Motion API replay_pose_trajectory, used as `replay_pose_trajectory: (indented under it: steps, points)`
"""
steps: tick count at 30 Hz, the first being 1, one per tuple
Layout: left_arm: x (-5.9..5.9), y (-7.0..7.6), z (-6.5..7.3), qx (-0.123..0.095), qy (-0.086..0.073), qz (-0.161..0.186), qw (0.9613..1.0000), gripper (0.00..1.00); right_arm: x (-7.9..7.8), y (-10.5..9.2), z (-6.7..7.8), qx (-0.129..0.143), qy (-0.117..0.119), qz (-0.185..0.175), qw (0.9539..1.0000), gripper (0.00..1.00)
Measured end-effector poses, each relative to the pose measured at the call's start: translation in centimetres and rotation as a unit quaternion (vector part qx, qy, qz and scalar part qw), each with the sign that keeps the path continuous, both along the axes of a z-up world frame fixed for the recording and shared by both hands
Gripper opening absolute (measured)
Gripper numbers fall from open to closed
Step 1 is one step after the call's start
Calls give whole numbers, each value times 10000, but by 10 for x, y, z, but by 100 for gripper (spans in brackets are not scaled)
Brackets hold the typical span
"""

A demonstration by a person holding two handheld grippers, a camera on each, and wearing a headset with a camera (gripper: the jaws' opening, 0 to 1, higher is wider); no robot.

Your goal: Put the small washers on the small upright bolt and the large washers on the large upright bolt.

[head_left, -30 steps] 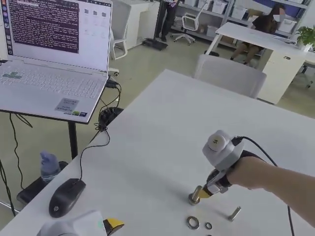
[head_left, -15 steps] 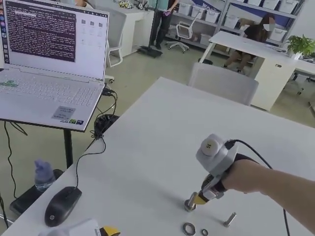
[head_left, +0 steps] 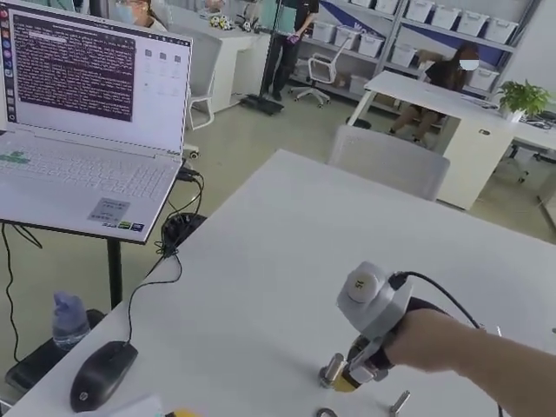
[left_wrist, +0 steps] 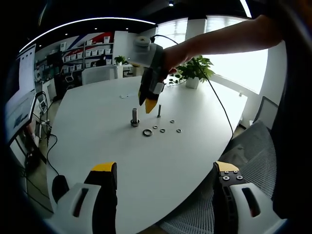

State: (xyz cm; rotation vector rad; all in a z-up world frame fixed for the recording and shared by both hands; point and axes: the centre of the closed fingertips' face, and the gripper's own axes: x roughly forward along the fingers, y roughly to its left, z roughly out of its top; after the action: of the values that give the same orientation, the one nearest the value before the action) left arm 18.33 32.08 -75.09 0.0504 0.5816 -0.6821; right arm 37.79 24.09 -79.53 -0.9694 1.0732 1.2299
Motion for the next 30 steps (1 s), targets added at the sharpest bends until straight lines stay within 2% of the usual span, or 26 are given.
replay_pose_trajectory:
  steps: [5, 14, 19, 30]
  points:
    - [3, -3, 3, -131, -23, 29, 9999, 81, -6, 0, -1, 78, 49, -50, 9999, 35]
    - [6, -7, 3, -130, -23, 5, 9999, 80, -12, -1, -12, 90, 115, -64, 9999, 35]
    - [8, -9, 3, -155, -31, 20, 9999, 80, -10, -1, -18, 101, 105, -114, 9998, 35]
    - [6, -7, 1, -186, -54, 71, 9998, 79, -8, -7, -36, 50, 148, -179, 9997, 36]
